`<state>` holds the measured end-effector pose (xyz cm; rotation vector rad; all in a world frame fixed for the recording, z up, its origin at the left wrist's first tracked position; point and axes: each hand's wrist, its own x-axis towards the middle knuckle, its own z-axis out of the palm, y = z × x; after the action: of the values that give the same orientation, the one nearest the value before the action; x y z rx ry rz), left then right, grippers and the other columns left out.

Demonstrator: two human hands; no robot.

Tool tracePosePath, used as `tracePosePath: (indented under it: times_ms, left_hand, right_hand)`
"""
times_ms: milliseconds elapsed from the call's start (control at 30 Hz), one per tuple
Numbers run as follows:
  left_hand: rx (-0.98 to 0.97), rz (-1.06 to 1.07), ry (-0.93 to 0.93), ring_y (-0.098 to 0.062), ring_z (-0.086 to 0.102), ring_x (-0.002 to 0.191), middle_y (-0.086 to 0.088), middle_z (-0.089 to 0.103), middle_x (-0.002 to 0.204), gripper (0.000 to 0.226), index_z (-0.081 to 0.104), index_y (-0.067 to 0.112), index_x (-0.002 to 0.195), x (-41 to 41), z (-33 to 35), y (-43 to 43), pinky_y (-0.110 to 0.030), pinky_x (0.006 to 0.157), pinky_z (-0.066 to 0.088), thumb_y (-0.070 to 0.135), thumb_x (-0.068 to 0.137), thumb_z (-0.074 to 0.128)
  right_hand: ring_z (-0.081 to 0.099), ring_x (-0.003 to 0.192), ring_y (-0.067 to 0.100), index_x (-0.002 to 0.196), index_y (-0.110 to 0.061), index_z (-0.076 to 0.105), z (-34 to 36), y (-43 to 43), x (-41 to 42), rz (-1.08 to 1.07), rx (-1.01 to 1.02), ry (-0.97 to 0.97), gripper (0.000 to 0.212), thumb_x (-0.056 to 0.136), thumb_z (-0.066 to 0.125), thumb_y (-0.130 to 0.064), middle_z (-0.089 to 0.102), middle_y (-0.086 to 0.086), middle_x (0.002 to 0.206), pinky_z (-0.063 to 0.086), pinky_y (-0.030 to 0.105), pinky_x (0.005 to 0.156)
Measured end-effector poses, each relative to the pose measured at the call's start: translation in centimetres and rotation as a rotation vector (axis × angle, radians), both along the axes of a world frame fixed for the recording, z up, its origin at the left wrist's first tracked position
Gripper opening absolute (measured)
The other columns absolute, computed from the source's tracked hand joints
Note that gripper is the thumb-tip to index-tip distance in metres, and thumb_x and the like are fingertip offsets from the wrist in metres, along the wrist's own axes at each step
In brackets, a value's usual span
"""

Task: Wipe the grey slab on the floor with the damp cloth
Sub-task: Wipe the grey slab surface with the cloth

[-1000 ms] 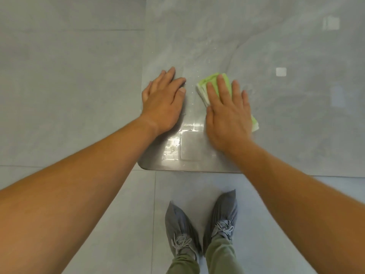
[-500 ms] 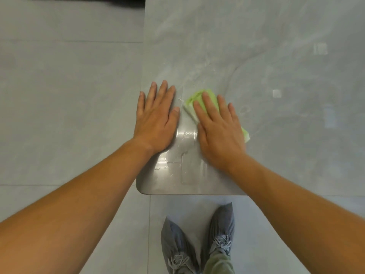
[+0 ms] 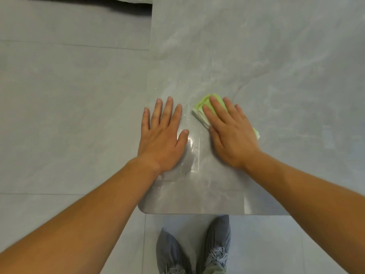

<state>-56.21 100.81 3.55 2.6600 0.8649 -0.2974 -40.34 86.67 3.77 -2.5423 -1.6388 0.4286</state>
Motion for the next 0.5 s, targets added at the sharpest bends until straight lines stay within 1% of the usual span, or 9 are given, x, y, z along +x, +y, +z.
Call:
tracePosePath:
  times_ms: [33, 133, 200, 300, 367, 433, 500]
  left_hand:
    - [-0.021, 0.002, -0.003, -0.020, -0.027, 0.150, 0.001, -0.022, 0.166, 0.066, -0.009, 0.025, 0.159, 0.0, 0.1, 0.2, -0.045, 0.120, -0.019, 0.050, 0.102, 0.015]
    - [-0.056, -0.008, -0.011, -0.020, -0.024, 0.151, 0.003, -0.019, 0.167, 0.065, -0.005, 0.028, 0.159, -0.1, 0.5, 0.8, -0.042, 0.120, -0.018, 0.048, 0.102, 0.019]
    - [-0.043, -0.019, -0.008, -0.021, -0.018, 0.153, 0.002, -0.013, 0.168, 0.064, -0.001, 0.028, 0.159, 0.0, 0.9, 1.0, -0.043, 0.122, -0.015, 0.047, 0.102, 0.022]
    - [-0.021, 0.014, -0.022, -0.026, -0.006, 0.153, -0.003, -0.003, 0.168, 0.062, 0.009, 0.026, 0.158, 0.9, 1.6, 1.2, -0.045, 0.123, -0.006, 0.049, 0.102, 0.023]
    - [-0.007, 0.057, -0.038, -0.028, 0.000, 0.152, -0.007, -0.001, 0.167, 0.063, 0.013, 0.025, 0.158, 2.0, 1.9, 1.8, -0.046, 0.124, -0.002, 0.051, 0.102, 0.026]
    - [-0.001, 0.062, -0.027, -0.028, -0.007, 0.153, -0.009, -0.009, 0.167, 0.069, 0.010, 0.023, 0.158, 3.5, 1.8, 2.7, -0.048, 0.123, -0.006, 0.053, 0.099, 0.031]
    - [0.002, 0.054, -0.004, -0.027, -0.018, 0.153, -0.009, -0.017, 0.166, 0.079, 0.004, 0.023, 0.159, 5.2, 1.5, 4.0, -0.050, 0.122, -0.011, 0.057, 0.096, 0.036]
  right_hand:
    - [0.009, 0.154, 0.032, 0.158, -0.027, 0.023, -0.1, 1.1, 1.6, -0.035, 0.007, -0.007, 0.056, 0.103, 0.028, -0.036, 0.011, -0.002, 0.168, 0.008, 0.049, 0.124]
    - [0.010, 0.153, 0.036, 0.158, -0.027, 0.021, -0.3, 5.0, 5.5, -0.250, 0.021, -0.017, 0.058, 0.101, 0.026, -0.035, 0.010, 0.002, 0.168, 0.009, 0.049, 0.124]
    - [0.009, 0.153, 0.038, 0.158, -0.026, 0.020, -0.2, 5.5, 5.4, -0.308, 0.024, -0.033, 0.058, 0.101, 0.026, -0.033, 0.010, 0.003, 0.168, 0.009, 0.050, 0.123]
    - [0.010, 0.153, 0.038, 0.158, -0.024, 0.022, 0.0, 3.2, 2.9, -0.171, 0.027, -0.028, 0.057, 0.102, 0.026, -0.034, 0.012, 0.003, 0.168, 0.011, 0.051, 0.123]
    - [0.009, 0.153, 0.035, 0.158, -0.025, 0.021, 0.2, 2.3, 3.0, -0.091, -0.008, -0.007, 0.057, 0.102, 0.026, -0.035, 0.010, 0.000, 0.168, 0.010, 0.050, 0.124]
    - [0.010, 0.153, 0.034, 0.158, -0.026, 0.021, 0.1, 3.8, 5.4, -0.095, -0.009, -0.020, 0.057, 0.102, 0.026, -0.035, 0.011, 0.000, 0.168, 0.010, 0.050, 0.124]
    - [0.010, 0.153, 0.035, 0.158, -0.027, 0.021, -0.3, 6.9, 8.2, -0.161, 0.009, -0.046, 0.057, 0.102, 0.027, -0.034, 0.010, 0.001, 0.168, 0.009, 0.050, 0.123]
